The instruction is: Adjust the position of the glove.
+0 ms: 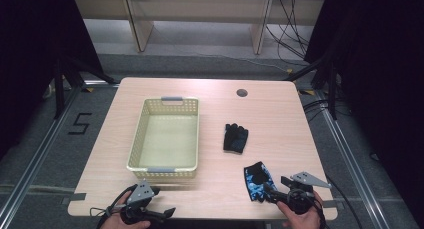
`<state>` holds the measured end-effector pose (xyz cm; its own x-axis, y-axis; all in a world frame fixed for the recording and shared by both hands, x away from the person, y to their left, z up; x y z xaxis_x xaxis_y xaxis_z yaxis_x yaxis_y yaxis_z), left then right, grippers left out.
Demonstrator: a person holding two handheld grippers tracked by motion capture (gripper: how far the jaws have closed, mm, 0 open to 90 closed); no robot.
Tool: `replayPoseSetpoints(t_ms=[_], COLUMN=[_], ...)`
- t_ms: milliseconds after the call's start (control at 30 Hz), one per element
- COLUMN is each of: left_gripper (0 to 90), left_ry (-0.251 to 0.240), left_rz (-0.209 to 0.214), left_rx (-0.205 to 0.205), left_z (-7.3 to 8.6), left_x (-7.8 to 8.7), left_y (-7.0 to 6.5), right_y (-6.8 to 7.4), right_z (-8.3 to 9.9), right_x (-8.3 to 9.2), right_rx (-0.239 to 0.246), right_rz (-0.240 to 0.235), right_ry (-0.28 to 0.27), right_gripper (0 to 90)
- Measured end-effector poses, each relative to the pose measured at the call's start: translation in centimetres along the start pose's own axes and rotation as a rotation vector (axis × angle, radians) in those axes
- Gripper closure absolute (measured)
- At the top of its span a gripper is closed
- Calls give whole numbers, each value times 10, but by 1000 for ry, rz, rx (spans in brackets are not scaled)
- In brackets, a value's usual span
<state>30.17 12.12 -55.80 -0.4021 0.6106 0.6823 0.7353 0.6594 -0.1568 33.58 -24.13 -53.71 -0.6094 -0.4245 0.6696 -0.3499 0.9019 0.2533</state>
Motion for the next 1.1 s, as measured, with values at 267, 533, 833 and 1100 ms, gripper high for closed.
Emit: replayPoseSetpoints(t_ms=[267, 533, 833, 1100], left_gripper=[150, 150, 150, 151], left_ry=[-5, 7, 4, -3], left_rz=[6, 2, -16, 2], left_rx=[6, -7, 11, 8], left_z=[-1, 1, 0, 0], left_x=[0, -1, -2, 1], left_y=[-1, -2, -2, -5], right_y=[3, -2, 8, 2], right_z=[-2, -18, -66, -107], right_x=[0, -5, -41, -81], right_rx=[4, 2, 35, 50], right_rz=[-16, -28, -29, 42], right_ry=[-17, -51, -27, 35], right_gripper=[339, 418, 466, 493])
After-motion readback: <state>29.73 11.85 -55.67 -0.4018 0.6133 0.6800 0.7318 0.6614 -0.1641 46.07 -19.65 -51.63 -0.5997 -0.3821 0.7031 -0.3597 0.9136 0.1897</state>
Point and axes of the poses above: each handheld gripper's, and its own axes: x roughly backward along the jaws, z roughly out of its underside, y roughly to its left, the point moved 8 cm from there along -x, roughly forward along the jaws, and after that the axes turned 5 degrees about y, right-handed, at the moved point
